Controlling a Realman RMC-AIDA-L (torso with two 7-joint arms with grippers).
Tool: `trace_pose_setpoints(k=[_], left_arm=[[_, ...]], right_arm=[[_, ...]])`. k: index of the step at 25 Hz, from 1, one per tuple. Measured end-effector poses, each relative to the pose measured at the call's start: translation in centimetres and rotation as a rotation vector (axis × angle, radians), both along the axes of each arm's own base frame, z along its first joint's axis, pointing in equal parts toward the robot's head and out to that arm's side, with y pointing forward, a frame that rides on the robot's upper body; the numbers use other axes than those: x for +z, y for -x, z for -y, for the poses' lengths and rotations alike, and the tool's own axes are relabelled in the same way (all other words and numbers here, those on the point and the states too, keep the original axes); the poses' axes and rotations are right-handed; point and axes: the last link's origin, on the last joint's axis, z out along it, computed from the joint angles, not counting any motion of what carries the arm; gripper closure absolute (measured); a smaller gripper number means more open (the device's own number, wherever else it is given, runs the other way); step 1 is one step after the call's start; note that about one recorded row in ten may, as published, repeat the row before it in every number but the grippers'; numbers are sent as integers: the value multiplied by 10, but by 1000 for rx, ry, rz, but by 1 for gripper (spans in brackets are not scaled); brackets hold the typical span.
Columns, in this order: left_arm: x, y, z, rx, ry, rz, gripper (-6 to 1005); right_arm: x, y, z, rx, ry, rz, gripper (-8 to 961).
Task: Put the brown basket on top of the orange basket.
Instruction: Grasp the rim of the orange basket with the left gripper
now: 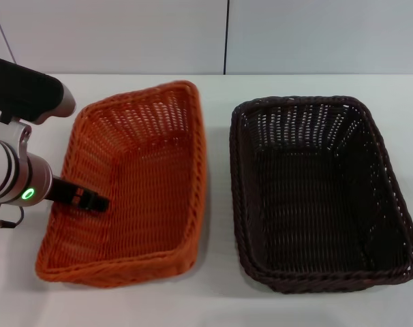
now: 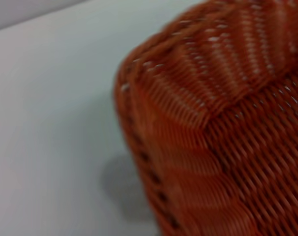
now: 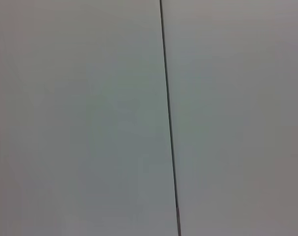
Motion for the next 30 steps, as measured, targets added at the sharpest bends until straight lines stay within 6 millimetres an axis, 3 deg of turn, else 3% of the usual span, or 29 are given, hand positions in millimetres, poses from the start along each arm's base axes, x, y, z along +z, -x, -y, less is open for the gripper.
trace_pose_setpoints(k=[11, 22, 30], left_arm=[[2, -11, -1, -45, 14, -27, 362], [8, -17, -2, -123, 31, -63, 630], [24, -24, -5, -287, 84, -189, 695]], right_arm=[[-1, -1, 2, -5, 2, -2, 170], [-1, -1, 2, -4, 2, -1, 169], [0, 2, -1, 5, -1, -2, 171]])
